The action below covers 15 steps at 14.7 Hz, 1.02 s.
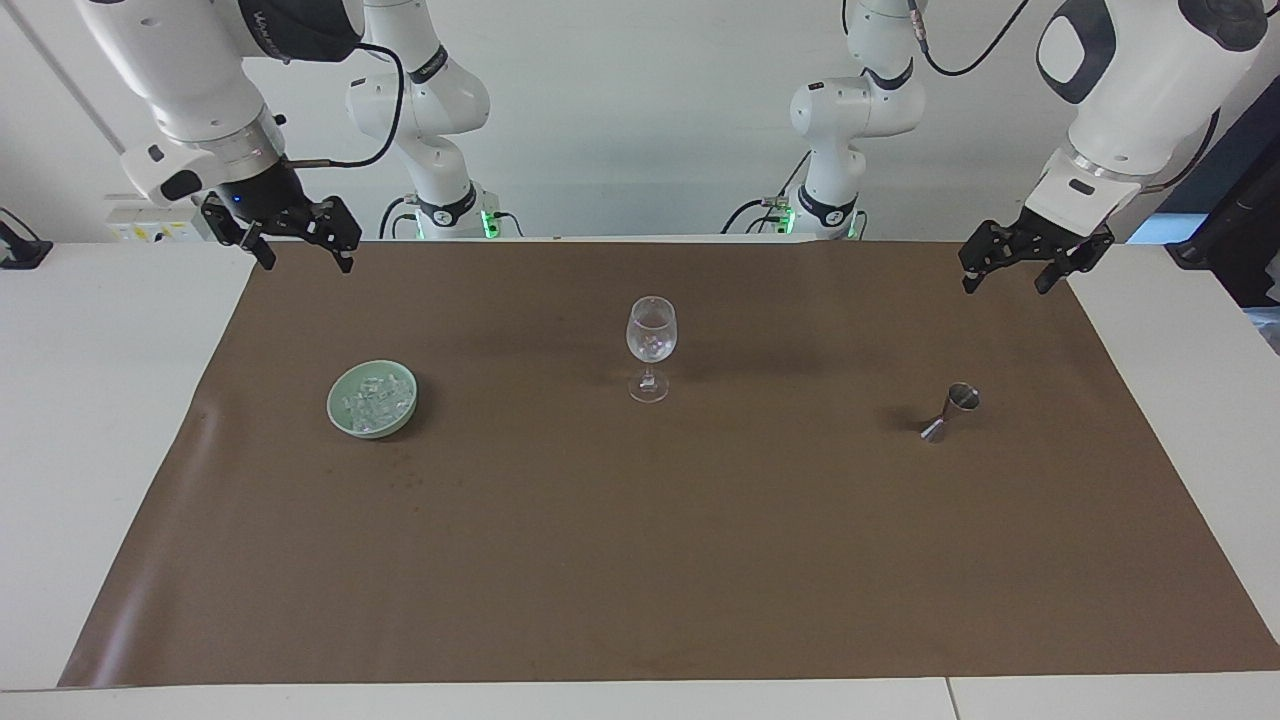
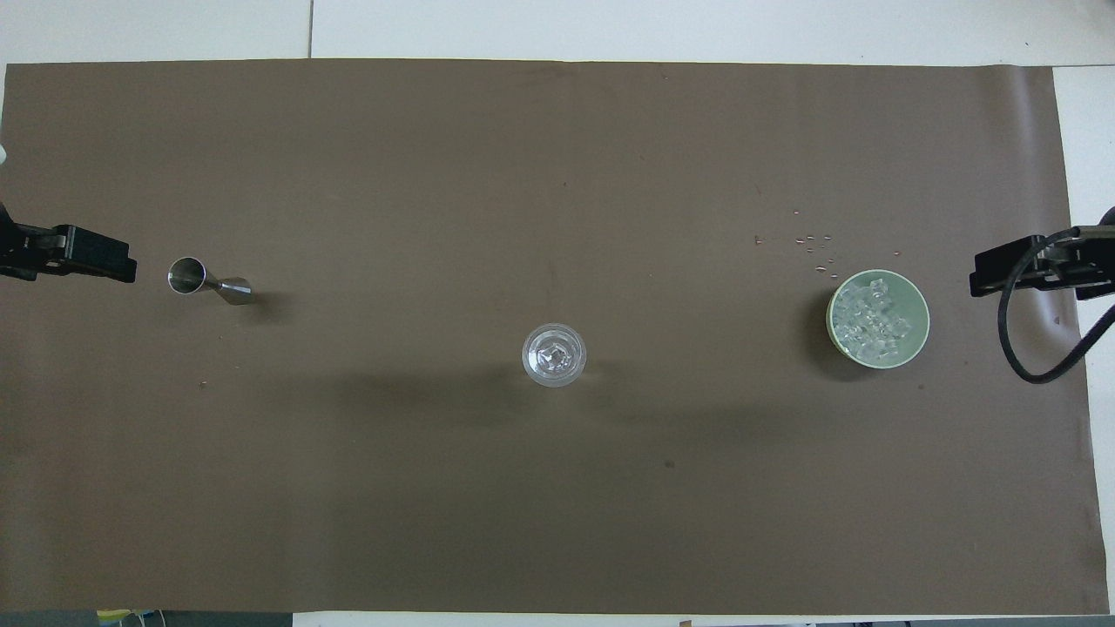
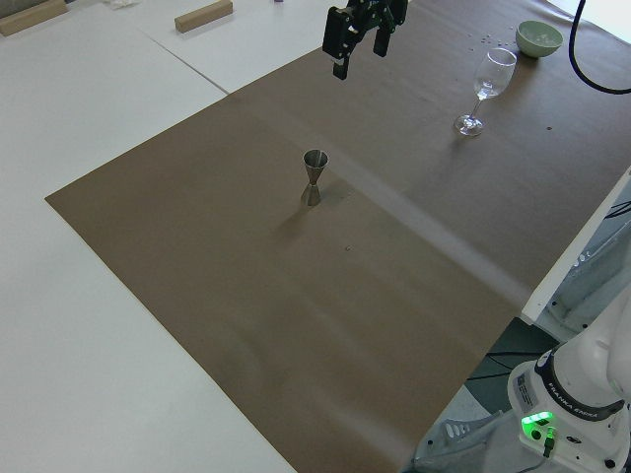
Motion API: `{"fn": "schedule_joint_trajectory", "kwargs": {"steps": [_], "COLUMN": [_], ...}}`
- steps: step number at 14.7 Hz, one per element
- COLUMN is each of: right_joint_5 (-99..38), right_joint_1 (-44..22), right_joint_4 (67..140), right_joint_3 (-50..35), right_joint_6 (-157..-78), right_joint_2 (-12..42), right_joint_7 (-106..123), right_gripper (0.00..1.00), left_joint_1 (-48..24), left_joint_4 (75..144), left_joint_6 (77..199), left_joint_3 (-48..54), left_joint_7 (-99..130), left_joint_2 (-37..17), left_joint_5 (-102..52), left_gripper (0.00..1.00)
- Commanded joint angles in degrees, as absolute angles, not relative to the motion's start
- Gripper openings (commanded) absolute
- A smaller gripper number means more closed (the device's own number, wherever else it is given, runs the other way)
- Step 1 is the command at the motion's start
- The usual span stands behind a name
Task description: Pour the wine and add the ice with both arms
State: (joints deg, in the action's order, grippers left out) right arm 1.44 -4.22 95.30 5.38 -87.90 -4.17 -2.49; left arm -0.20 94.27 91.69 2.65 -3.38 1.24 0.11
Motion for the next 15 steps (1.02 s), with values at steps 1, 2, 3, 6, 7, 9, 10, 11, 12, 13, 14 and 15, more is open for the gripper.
{"fn": "schedule_joint_trajectory", "kwargs": {"steps": [1,2,3,6,7,9,10,11,12,13,14,15], "right_joint_5": [3.59,4.21,3.78,3.51,3.6,3.96,3.78,3.34,3.34,3.34,3.34,3.34], "right_joint_1": [-4.31,-4.31,-4.05,-2.99,-2.73,-2.29,-1.94,-1.24,-1.06,-1.05,-0.97,-0.97], "right_joint_4": [97.3,97.73,97.73,99.13,99.4,97.57,96.34,96.15,96.24,96.41,96.59,96.68], "right_joint_3": [5.54,5.45,5.45,5.45,5.45,5.1,5.1,5.1,5.1,5.1,5.1,5.1], "right_joint_6": [-90.17,-91.57,-91.84,-93.24,-93.95,-93.17,-92.64,-92.2,-92.11,-92.11,-92.11,-92.11], "right_joint_2": [-5.45,-5.54,-5.62,-6.41,-6.33,-4.49,-3.44,-3.25,-3.34,-3.34,-3.51,-3.6], "right_joint_7": [-1.06,-1.14,-1.14,-1.4,-1.32,-1.41,-1.41,-1.41,-1.41,-1.32,-1.14,-1.06], "right_gripper": [1.0,1.0,1.0,1.0,1.0,1.0,1.0,1.0,1.0,1.0,1.0,1.0], "left_joint_1": [-0.17,-0.18,-0.18,0.09,0.17,0.35,0.35,0.44,0.35,0.44,0.35,0.44], "left_joint_4": [96.06,96.06,96.06,95.98,95.98,95.98,95.98,95.98,95.98,95.98,95.98,95.98], "left_joint_6": [92.55,91.77,92.02,91.94,92.02,92.02,92.02,92.02,92.02,92.02,92.02,92.02], "left_joint_3": [2.9,2.9,2.9,2.9,2.9,2.9,2.9,2.9,2.9,2.9,2.9,2.9], "left_joint_7": [-2.38,-2.37,-2.46,-2.37,-2.37,-2.46,-2.46,-2.37,-2.46,-2.46,-2.46,-2.37], "left_joint_2": [2.81,2.9,2.9,2.9,2.81,2.81,2.81,2.81,2.81,2.81,2.81,2.81], "left_joint_5": [1.23,1.23,1.23,1.23,1.23,1.23,1.23,1.23,1.23,1.23,1.23,1.23], "left_gripper": [1.0,1.0,1.0,1.0,1.0,1.0,1.0,1.0,1.0,1.0,1.0,1.0]}}
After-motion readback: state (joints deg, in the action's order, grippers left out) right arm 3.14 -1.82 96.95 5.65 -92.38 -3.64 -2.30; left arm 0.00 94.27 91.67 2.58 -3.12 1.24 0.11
